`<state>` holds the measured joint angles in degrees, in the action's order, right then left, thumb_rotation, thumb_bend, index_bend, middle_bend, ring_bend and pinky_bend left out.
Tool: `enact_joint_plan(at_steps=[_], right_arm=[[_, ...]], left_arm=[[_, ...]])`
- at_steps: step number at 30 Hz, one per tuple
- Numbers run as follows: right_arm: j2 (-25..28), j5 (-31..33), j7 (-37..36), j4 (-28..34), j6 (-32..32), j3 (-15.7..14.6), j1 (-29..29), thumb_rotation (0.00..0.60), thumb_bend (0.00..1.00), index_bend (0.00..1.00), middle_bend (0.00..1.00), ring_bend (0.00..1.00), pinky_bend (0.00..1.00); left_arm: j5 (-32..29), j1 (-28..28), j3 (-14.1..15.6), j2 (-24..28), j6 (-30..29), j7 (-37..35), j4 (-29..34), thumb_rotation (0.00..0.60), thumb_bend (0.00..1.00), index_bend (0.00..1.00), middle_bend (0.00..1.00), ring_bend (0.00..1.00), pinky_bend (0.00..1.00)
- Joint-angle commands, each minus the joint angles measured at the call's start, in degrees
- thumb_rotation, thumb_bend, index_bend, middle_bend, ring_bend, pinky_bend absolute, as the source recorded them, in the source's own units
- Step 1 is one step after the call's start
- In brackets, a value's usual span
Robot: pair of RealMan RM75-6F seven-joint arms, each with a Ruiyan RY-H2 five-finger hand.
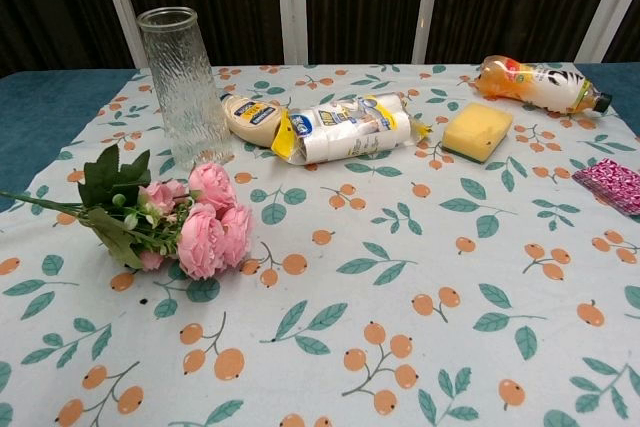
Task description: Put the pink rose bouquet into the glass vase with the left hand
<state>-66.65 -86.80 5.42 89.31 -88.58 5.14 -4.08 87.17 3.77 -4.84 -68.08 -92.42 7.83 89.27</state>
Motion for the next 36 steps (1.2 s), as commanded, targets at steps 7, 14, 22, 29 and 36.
enact_joint_plan(at_steps=[7,14,22,29,36], right_arm=[[-0.2,0.0,0.4,0.0,0.3,-0.1,-0.1,0.6,0.21,0.02,0.0,0.04,0.08],[-0.2,0.2,1.6,0.3,0.6,-0.4,0.1,0.6,0.21,0.02,0.0,0.04,0.08],[0.4,-0.4,-0.2,0.4,-0.4,-0.4,0.5,0.6,0.21,0.02,0.0,0.04,0.08],[0.8,-0.3,-0.9,0.5,-0.1,-0.5,0.6,0.6,0.21,0.02,0.0,0.04,0.08],[1.3,0.4,-1.7,0.6,0.0,-0.3,0.8,0.6,0.21,0.02,0.0,0.04,0.08]], left_arm=[[-1.1,-0.4,0.1,0.0,0.3,1.6,1.6,0.6,0.24,0.1,0.02,0.0,0.0],[-1.8,-0.8,1.0,1.5,2.1,-1.4,4.9,0.6,0.23,0.09,0.02,0.0,0.0],[-4.7,1.5,1.2,3.0,8.4,0.5,9.3,0.6,0.18,0.1,0.05,0.0,0.0],[-11.7,8.7,-1.8,0.0,18.3,13.1,14.6,0.6,0.18,0.1,0.06,0.0,0.0],[-21.5,15.9,-3.4,-4.6,26.0,26.3,18.7,0.6,0.17,0.09,0.07,0.0,0.0]])
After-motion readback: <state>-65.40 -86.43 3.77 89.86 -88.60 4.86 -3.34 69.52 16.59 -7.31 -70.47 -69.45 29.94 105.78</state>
